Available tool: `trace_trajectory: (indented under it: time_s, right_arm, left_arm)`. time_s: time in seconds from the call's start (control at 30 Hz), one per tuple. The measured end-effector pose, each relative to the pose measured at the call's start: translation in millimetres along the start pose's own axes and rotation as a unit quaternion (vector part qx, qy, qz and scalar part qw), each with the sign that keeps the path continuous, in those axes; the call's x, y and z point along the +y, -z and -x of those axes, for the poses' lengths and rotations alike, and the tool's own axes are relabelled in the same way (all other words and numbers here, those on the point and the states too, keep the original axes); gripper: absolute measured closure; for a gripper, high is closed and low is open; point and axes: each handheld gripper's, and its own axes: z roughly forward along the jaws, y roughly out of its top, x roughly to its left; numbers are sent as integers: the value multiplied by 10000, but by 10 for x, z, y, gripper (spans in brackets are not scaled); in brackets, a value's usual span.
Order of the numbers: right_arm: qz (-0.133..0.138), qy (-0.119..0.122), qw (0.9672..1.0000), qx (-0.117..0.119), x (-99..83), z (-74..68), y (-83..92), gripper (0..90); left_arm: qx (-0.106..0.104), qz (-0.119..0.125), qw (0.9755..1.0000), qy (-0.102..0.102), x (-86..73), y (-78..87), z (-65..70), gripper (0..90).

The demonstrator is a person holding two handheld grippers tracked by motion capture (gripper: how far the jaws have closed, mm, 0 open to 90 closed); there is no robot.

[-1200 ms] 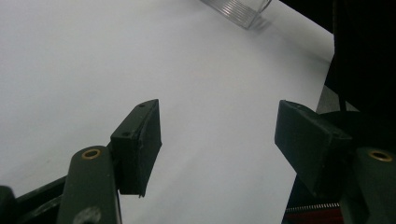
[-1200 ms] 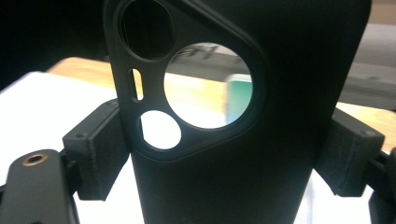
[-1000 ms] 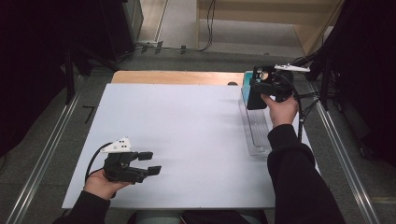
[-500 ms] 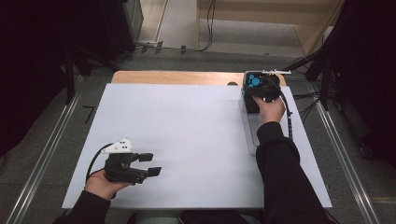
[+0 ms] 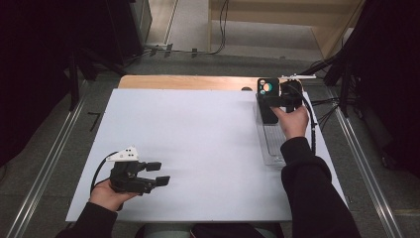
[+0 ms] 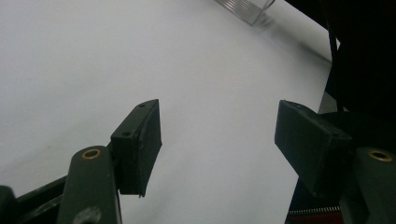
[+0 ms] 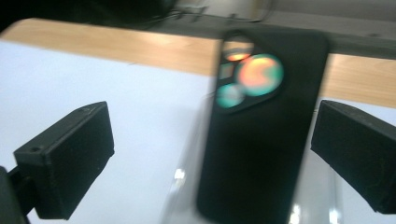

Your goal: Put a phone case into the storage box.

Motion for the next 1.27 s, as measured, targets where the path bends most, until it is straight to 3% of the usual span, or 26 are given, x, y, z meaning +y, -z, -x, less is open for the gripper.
trace_trajectory:
  time_s: [0.07,0.17,0.33,0.5,0.67,0.73,0.93,1.07,1.27]
  right_arm:
    - [-81,141,9996,235,-33,-97,110,0]
    - [-189,379,9962,765,-119,-257,250,0]
    - [-385,552,9912,1139,-274,-472,406,87]
    - [-467,742,9807,1749,-499,-608,561,127]
    - [-525,1012,9721,2050,-703,-713,694,190]
    - [-592,1124,9670,2207,-825,-757,751,213]
    - [-747,1341,9587,2396,-1107,-794,880,251]
    - [-785,1363,9559,2480,-1273,-764,947,271]
    - [-799,1373,9550,2506,-1394,-728,930,273]
  left_arm:
    - [9,4,10000,11,2,1,2,325]
    - [6,1,10000,27,3,0,0,324]
    - [41,-26,10000,71,-11,10,-24,325]
    - [20,-25,9999,128,-24,11,-36,324]
    - [4,-52,9999,99,-32,-3,-28,324]
    - [-25,-55,9999,117,-36,-8,-26,324]
    - [-7,-85,9999,82,-47,-23,-4,324]
    - [-35,-100,9999,63,-80,-29,17,319]
    - [-46,-95,9999,61,-84,-34,17,304]
